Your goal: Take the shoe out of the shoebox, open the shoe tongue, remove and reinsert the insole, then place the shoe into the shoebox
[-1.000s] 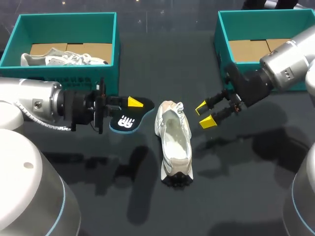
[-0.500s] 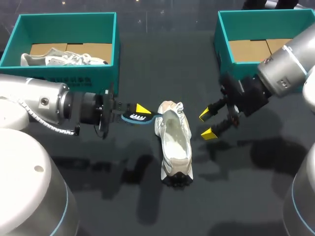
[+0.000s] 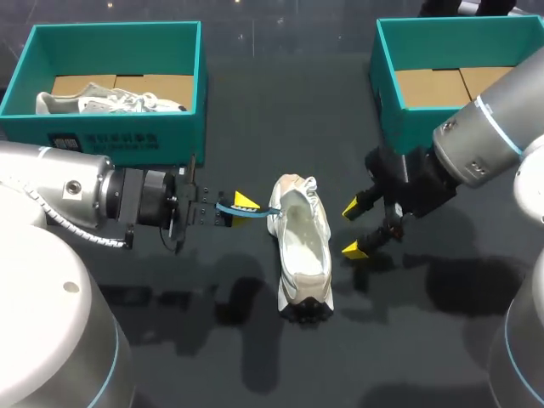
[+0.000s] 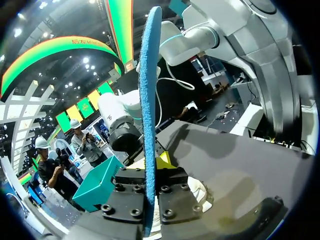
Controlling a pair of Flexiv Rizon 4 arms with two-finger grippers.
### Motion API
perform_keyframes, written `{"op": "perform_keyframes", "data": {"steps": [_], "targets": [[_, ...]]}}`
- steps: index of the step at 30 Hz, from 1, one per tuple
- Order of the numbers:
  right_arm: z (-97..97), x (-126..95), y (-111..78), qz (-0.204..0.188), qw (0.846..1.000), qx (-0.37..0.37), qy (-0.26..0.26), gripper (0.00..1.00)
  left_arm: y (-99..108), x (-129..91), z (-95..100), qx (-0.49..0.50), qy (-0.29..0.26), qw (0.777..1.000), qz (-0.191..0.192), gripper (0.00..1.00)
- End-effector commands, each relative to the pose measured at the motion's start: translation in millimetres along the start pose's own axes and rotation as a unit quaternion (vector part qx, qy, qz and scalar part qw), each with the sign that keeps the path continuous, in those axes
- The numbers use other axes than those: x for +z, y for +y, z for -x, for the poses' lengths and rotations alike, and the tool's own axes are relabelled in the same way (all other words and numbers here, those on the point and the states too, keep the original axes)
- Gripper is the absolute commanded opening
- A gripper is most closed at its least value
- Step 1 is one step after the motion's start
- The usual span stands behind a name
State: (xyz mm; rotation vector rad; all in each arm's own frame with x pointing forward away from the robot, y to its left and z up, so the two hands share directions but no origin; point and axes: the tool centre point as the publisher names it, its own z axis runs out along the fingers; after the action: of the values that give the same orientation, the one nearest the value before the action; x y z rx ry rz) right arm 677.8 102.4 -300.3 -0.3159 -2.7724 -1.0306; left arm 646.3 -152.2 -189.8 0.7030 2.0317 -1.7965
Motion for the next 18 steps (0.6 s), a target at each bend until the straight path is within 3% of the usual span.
{"op": "perform_keyframes", "data": {"steps": [1, 3, 5, 8, 11, 18], "targets": [[-1.4, -1, -0.5, -0.001, 1.0, 0.0, -0.002, 1.0, -1, 3, -2.1, -0.007, 0.005, 1.0, -0.003, 0.0], [0.4, 3, -8.1, 0.011, 1.0, -0.023, 0.005, 1.0, -3, 8, -4.3, -0.021, 0.003, 1.0, -0.012, 0.0], [1.3, 7, -17.0, -0.015, 1.0, -0.008, -0.006, 1.0, -4, 9, -7.2, -0.042, 0.009, 0.999, -0.022, 0.0], [-0.5, 11, -28.2, -0.02, 1.0, -0.011, -0.018, 1.0, -3, 16, -15.4, -0.034, 0.011, 0.999, 0.003, 0.0], [-0.7, 15, -35.4, -0.026, 0.999, -0.023, -0.035, 1.0, 0, 24, -22.9, -0.048, 0.015, 0.999, 0.003, 0.0], [-0.9, 22, -39.2, -0.046, 0.997, -0.033, -0.051, 1.0, 2, 45, -29.3, -0.06, 0.013, 0.998, 0.003, 0.0]]}}
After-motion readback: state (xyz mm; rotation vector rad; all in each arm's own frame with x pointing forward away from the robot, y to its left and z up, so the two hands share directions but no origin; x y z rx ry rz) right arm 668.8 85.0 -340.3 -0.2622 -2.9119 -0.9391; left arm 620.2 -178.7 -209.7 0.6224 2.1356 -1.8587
